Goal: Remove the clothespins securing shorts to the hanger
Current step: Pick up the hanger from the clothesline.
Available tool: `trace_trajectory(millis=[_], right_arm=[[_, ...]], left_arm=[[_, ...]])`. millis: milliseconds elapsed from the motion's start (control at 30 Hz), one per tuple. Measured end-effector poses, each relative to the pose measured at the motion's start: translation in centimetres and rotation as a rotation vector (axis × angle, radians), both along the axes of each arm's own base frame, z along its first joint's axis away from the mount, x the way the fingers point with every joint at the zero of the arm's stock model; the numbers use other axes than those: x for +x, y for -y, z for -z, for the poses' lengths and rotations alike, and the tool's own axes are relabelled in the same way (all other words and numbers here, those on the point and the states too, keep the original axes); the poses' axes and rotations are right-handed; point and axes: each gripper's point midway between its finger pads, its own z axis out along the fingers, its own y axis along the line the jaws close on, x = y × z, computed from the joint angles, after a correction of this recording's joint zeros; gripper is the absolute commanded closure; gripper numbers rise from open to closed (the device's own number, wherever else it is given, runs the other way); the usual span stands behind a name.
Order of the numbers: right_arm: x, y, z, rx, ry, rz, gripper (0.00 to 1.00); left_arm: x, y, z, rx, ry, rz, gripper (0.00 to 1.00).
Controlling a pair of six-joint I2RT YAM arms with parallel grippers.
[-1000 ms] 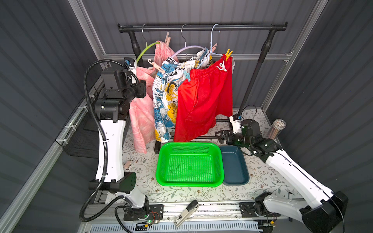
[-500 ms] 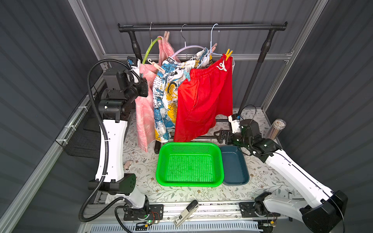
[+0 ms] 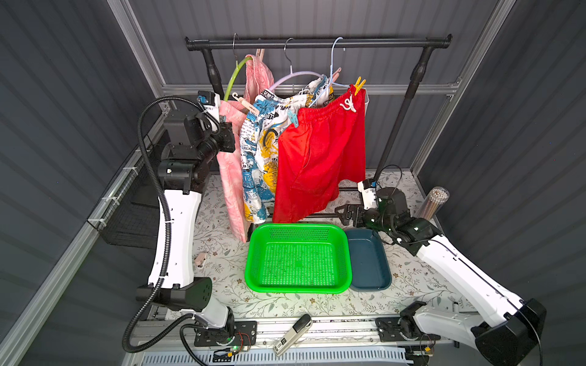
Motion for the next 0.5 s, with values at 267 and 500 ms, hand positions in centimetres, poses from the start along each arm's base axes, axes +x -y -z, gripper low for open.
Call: trace_trajectory(millis=[267, 500], right_arm=[[0.1, -0.1, 0.1, 0.003, 0.008, 0.001, 0.01], [0.1, 0.0, 0.7, -0.004, 0.001, 0.004, 0.01]], left_arm=[[-0.5, 1.0, -1.0, -0.095, 0.02, 0.05, 1.0], [-2.0, 1.3, -1.7, -0.117, 0.04, 0.078, 1.0]])
